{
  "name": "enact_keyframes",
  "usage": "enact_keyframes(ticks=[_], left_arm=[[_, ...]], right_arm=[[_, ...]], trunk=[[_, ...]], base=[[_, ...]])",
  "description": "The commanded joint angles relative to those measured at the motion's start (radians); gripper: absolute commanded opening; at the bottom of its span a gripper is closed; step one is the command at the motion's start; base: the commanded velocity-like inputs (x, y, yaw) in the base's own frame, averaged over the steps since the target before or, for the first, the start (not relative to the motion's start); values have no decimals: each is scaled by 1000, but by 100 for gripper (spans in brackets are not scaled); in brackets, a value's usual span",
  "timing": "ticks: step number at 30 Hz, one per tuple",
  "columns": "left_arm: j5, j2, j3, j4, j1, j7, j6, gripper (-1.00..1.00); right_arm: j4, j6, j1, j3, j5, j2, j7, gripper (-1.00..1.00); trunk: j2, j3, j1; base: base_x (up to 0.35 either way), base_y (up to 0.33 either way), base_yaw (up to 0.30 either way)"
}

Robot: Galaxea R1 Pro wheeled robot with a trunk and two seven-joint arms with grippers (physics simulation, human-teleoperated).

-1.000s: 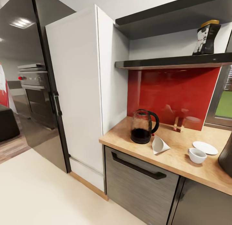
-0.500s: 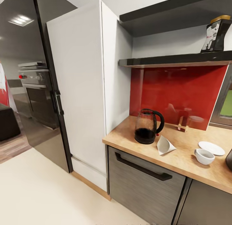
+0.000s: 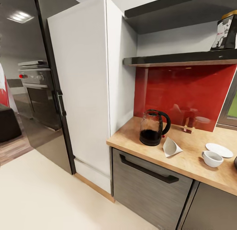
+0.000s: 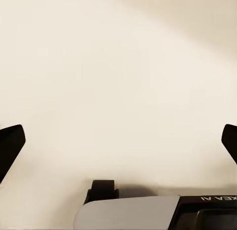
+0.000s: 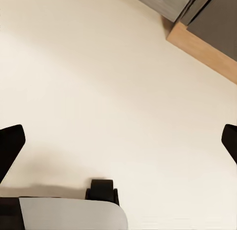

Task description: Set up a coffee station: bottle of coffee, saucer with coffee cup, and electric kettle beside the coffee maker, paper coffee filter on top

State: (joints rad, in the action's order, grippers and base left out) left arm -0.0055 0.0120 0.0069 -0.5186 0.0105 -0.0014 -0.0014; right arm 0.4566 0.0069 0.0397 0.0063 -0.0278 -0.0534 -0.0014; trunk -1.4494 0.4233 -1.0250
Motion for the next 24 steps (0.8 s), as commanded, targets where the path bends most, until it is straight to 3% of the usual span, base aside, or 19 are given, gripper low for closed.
enact_keyframes(ticks=[1,9,24], left_arm=[[-1,0,1,-1,0,0,0,100],[-1,0,1,-1,0,0,0,100],[-1,0,1,-1,0,0,-1,100]], right_arm=[[1,1,0,1,-3,0,0,100],[2,1,0,0,-3,-1,0,100],[2,2,0,0,-3,-2,1,100]], trunk=[[-1,1,0],[-1,2,0],[-1,2,0]], base=[[0,250,0],[0,183,-18],[0,8,-229]])
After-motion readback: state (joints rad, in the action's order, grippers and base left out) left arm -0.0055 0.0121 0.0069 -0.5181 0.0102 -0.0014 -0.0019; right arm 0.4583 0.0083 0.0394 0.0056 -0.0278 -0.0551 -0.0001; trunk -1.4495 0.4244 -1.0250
